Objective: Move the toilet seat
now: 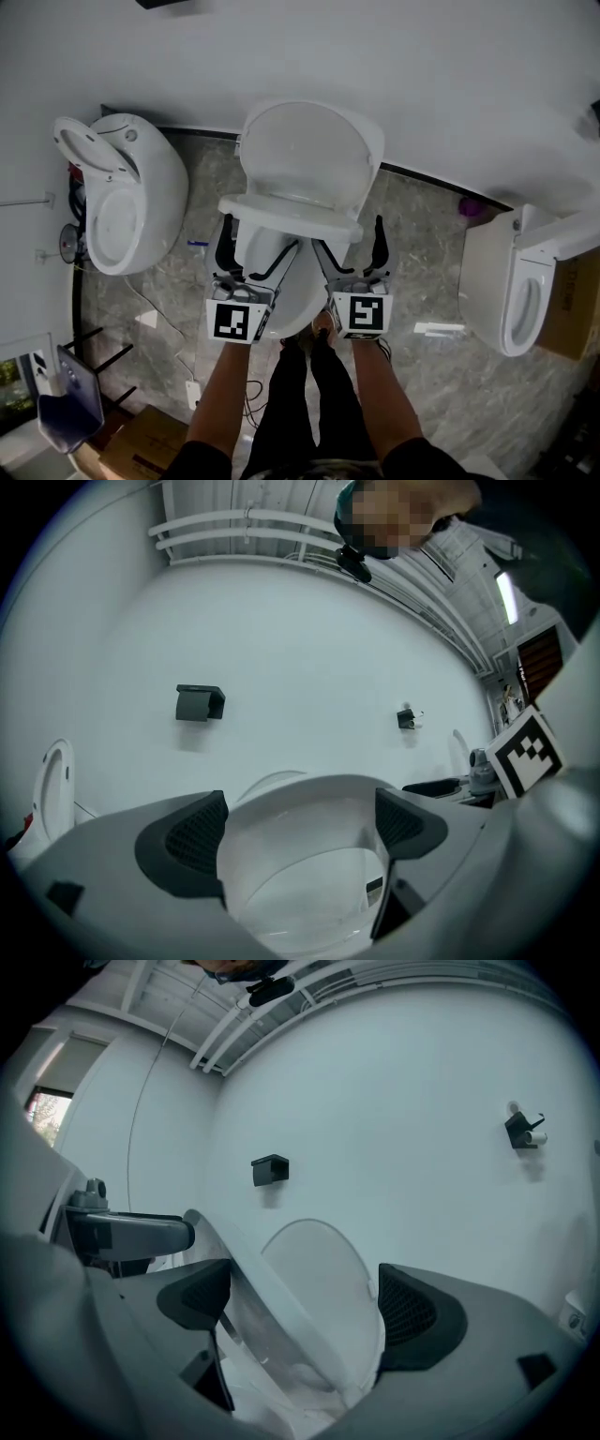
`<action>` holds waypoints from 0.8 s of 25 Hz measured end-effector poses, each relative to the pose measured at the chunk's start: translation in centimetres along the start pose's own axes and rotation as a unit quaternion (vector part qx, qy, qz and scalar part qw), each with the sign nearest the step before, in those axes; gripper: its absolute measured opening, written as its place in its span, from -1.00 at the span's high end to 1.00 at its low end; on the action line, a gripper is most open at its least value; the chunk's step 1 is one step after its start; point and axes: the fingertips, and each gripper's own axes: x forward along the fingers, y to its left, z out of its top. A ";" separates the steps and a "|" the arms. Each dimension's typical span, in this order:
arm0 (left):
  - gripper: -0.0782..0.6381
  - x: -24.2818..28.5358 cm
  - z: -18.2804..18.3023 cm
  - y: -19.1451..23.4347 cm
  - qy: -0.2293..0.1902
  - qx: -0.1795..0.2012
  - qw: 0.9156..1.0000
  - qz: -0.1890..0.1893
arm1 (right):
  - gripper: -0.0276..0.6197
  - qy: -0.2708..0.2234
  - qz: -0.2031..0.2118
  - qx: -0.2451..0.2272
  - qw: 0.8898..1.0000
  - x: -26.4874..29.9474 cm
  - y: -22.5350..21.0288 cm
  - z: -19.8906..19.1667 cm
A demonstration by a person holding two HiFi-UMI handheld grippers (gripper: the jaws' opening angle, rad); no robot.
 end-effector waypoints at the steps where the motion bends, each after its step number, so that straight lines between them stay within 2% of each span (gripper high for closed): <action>1: -0.62 0.5 0.1 0.1 -0.001 0.002 1.000 -0.001 | -0.60 -0.002 -0.007 -0.001 1.000 0.4 -0.3 0.3; 8: -0.62 4.4 0.9 0.8 -0.012 0.025 0.999 -0.024 | -0.60 -0.007 -0.045 0.000 0.999 3.4 -2.4 1.6; 20: -0.62 9.7 0.5 2.1 -0.007 0.018 0.999 -0.026 | -0.60 0.001 -0.077 -0.001 0.997 7.5 -5.2 2.5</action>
